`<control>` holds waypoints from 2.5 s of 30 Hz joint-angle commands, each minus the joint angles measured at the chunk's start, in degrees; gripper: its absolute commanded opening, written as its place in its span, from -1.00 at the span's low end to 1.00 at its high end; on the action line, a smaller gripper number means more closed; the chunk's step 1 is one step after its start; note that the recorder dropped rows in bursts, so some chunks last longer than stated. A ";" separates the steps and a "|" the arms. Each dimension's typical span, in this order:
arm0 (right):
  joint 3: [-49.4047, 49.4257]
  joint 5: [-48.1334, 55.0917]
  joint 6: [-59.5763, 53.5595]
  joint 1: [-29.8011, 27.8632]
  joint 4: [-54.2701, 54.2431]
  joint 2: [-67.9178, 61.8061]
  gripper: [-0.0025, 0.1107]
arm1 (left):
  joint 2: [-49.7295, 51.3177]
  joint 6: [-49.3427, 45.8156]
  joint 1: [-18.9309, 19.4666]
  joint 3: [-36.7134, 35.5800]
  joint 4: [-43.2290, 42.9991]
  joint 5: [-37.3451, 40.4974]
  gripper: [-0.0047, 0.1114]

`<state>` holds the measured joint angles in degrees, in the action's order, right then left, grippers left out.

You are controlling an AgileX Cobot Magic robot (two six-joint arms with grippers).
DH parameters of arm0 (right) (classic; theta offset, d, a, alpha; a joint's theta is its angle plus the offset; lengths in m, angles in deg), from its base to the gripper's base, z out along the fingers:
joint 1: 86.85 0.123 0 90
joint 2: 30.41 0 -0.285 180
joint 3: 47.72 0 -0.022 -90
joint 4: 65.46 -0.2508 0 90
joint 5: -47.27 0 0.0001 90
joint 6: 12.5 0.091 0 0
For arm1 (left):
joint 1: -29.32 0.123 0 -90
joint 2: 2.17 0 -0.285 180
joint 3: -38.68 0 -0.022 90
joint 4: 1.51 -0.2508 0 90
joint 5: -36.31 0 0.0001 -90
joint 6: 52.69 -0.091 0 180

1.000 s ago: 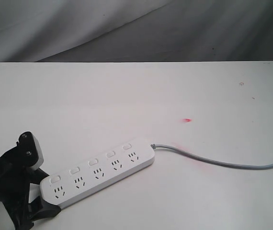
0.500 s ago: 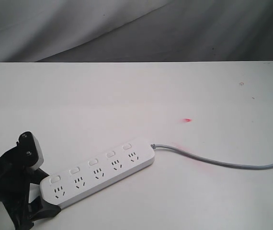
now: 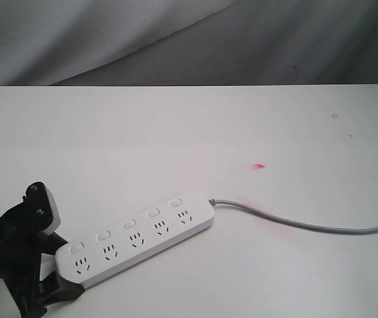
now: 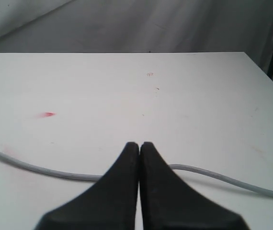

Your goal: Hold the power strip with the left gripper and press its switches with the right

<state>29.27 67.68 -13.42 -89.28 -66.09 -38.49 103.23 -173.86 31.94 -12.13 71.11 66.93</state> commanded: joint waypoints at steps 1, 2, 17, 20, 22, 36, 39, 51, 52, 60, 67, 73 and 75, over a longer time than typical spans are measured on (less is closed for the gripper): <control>0.23 -0.90 0.19 -0.34 -0.43 0.29 -0.96 | 1.14 1.22 -0.23 -0.71 -1.19 -0.65 0.20; 0.23 -0.90 0.19 -0.34 -0.43 0.29 -0.96 | 1.14 1.22 -0.23 -0.71 -1.19 -0.65 0.20; 0.23 -0.90 0.03 -0.34 -0.43 0.29 -0.96 | 1.14 1.22 -0.23 -0.71 -1.19 -0.65 0.20; 0.23 -0.90 0.03 -0.34 -0.43 0.29 -0.96 | 1.14 1.22 -0.23 -0.71 -1.19 -0.65 0.20; 0.23 -0.90 0.03 -0.34 -0.43 0.29 -0.96 | 1.14 1.22 -0.23 -0.71 -1.19 -0.65 0.20; 0.23 -0.90 0.03 -0.34 -0.43 0.29 -0.96 | 1.14 1.22 -0.23 -0.71 -1.19 -0.65 0.88; 0.23 -0.90 0.03 -0.34 -0.43 0.29 -0.96 | 1.04 1.22 -0.23 -0.71 -1.19 -0.65 0.89; 0.23 -0.90 0.03 -0.34 -0.43 0.29 -0.96 | -20.84 1.22 -0.23 -0.71 -5.95 -3.84 0.88; 0.23 -0.90 0.15 -0.34 -0.43 0.29 -0.96 | -24.18 1.22 -0.23 -0.71 -5.95 -3.84 0.88; 0.23 -0.90 0.15 -0.34 -0.43 0.29 -0.96 | -46.60 1.22 -0.23 -0.71 -8.13 -5.36 0.88; 0.23 -0.90 0.05 -0.34 -0.43 0.29 -0.96 | -57.74 6.03 -0.23 -0.71 -8.13 -4.75 0.73; 0.23 -0.90 0.05 -0.34 -0.43 0.29 -0.96 | -64.43 7.25 -0.23 -0.71 -7.22 -3.18 -0.22; 0.23 -0.90 0.05 -0.34 -0.43 0.29 -0.96 | -66.41 7.25 -0.23 -0.71 -7.22 -3.18 -0.56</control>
<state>29.27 67.68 -13.42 -89.28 -66.32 -38.49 39.31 -167.48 31.94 -12.72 62.97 63.32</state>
